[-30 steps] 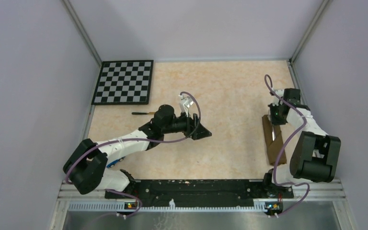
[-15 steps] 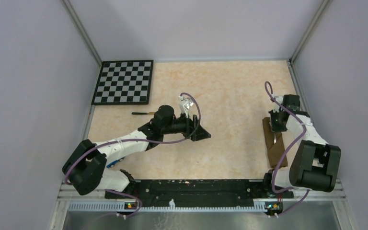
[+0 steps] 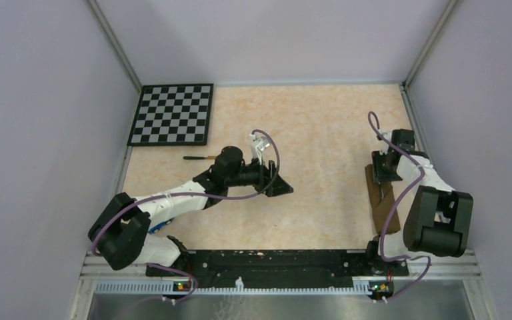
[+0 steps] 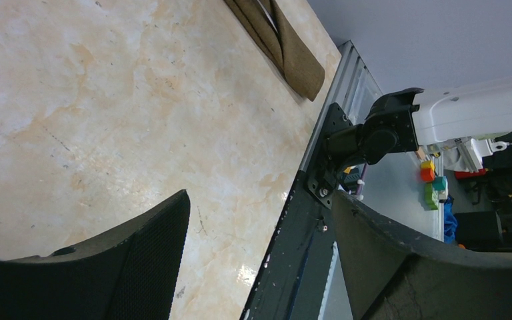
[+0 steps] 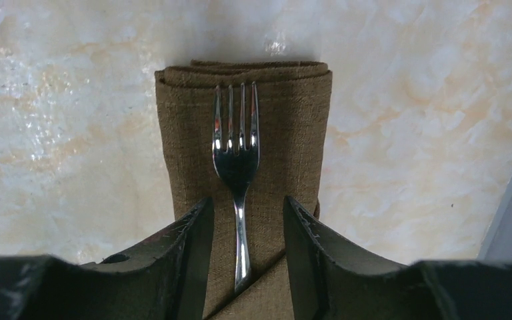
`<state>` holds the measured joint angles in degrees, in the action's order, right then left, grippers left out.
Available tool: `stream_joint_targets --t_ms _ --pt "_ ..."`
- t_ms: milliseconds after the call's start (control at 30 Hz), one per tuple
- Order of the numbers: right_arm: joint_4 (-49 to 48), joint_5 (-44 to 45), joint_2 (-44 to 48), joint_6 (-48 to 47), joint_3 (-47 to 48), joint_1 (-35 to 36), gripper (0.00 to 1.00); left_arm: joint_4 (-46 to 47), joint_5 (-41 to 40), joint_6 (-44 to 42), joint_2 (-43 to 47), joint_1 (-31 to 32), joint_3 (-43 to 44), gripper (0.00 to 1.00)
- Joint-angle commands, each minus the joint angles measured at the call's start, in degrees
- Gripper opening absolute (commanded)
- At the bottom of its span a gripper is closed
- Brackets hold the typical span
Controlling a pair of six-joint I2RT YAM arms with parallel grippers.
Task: Fold the napkin into a case and place the utensils inside
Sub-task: Insert the fork into the folded napkin.
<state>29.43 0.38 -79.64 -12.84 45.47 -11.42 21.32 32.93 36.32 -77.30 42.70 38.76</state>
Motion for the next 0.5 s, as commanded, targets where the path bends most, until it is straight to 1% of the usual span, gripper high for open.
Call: stream_joint_targets --t_ms 0,33,233,333,467 --pt "-3.89 1.78 -2.55 1.37 5.06 0.26 0.42 1.78 1.25 -0.12 -0.49 -0.91 0.85 0.82" --pt "-3.96 1.74 -3.28 1.55 6.15 0.26 0.42 2.0 1.24 -0.05 -0.49 -1.16 0.8 0.82" --pt "-4.65 0.36 -7.45 1.51 9.88 0.26 0.29 2.76 1.51 0.72 -0.5 -2.24 -0.02 0.82" --pt "-5.14 0.08 -8.81 1.65 10.56 0.26 0.29 3.08 1.75 1.02 -0.6 -2.55 -0.23 0.82" --pt "-6.1 -1.58 -9.07 2.02 9.92 0.43 0.35 3.33 2.05 1.2 -0.49 -3.02 -0.41 0.82"
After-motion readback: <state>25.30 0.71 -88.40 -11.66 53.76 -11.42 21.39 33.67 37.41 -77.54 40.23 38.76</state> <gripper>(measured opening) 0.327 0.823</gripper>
